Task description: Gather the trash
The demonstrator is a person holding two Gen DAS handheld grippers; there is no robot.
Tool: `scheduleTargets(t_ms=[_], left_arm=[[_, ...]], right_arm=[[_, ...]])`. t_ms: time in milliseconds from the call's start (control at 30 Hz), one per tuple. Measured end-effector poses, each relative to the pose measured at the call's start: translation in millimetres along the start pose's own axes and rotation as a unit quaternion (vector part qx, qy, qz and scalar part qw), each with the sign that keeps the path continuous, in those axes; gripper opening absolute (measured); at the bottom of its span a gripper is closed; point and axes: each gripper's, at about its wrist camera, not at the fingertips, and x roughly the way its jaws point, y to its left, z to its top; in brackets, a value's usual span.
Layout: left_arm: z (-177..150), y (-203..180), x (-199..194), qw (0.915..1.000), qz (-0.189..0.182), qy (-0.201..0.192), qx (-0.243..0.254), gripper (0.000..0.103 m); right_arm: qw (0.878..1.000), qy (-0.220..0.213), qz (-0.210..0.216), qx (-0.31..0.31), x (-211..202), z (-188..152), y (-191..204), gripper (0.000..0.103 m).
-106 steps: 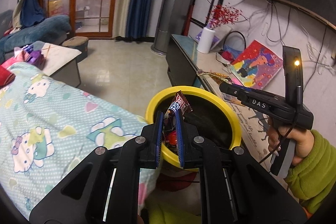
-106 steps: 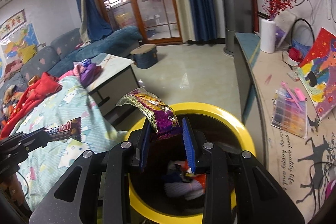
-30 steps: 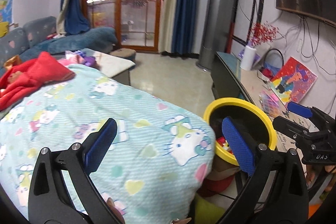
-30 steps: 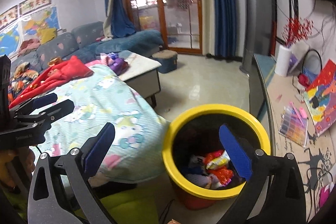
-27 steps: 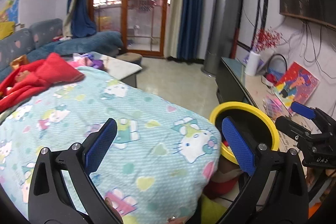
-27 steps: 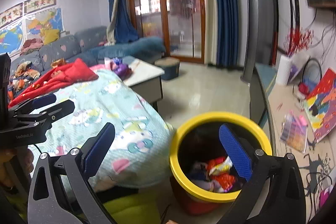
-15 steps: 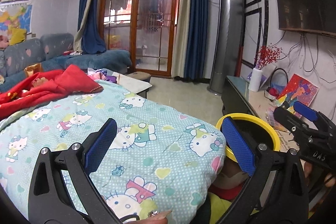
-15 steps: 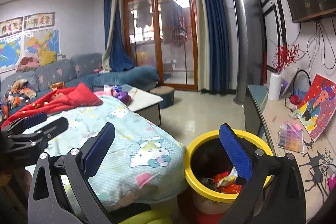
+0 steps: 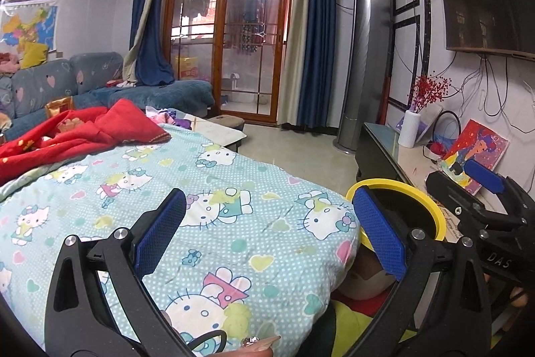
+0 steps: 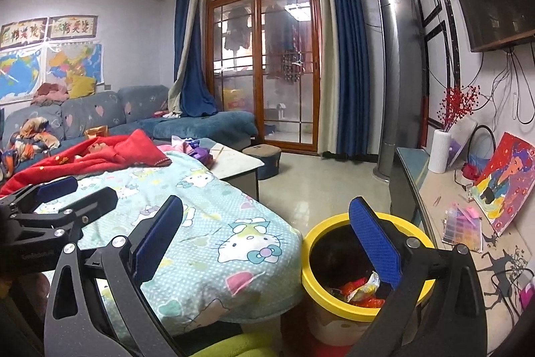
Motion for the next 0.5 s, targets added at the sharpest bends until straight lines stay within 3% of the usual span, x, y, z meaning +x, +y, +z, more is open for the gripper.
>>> scheduleTargets(t_ms=[500], left_arm=[[0.8, -3.0, -1.6, 1.0, -0.002, -0.001, 0.002, 0.092]], right_arm=[[1.0, 0.007, 0.0, -0.001, 3.0, -3.4, 0.9, 0.097]])
